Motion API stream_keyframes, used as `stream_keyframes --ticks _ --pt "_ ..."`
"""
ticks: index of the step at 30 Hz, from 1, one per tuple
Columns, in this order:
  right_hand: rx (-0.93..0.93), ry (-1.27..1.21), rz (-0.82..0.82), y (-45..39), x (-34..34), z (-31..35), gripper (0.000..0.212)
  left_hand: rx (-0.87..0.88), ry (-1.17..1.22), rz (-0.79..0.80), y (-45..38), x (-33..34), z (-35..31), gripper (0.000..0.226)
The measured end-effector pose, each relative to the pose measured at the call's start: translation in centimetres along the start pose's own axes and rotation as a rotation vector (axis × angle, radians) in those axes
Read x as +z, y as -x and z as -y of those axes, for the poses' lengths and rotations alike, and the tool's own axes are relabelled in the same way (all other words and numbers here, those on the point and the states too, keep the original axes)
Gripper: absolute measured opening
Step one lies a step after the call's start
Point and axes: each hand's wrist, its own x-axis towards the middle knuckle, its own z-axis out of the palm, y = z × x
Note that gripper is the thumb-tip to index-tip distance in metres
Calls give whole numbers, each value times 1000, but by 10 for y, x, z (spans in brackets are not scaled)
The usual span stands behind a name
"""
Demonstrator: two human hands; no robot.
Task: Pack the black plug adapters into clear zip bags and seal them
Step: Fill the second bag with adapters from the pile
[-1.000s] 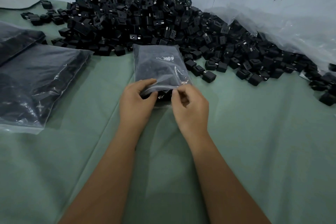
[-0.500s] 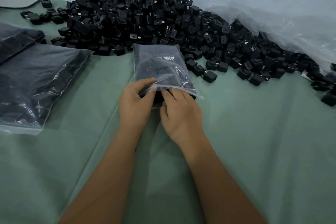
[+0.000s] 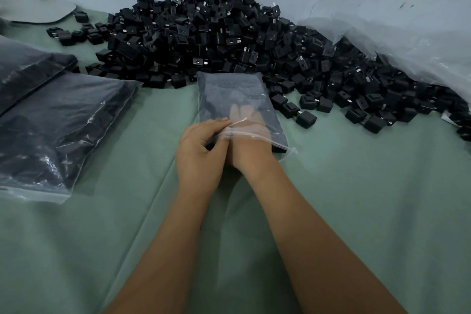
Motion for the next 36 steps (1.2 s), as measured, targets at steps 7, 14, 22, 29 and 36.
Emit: stream_keyframes --ticks 7,14,22,29,36 --pt "-95 -94 -187 10 15 -14 16 -64 49 4 -1 1 5 32" --pt "-279 -318 -928 55 10 -38 18 -108 62 37 0 2 5 24" --pt "593 -680 -576 36 27 -114 68 -176 45 49 -1 2 6 16" --pt "555 -438 -463 28 39 -119 43 -165 38 44 -2 2 4 16" --pt "645 -885 -775 46 31 -107 30 -190 40 47 -1 2 4 16"
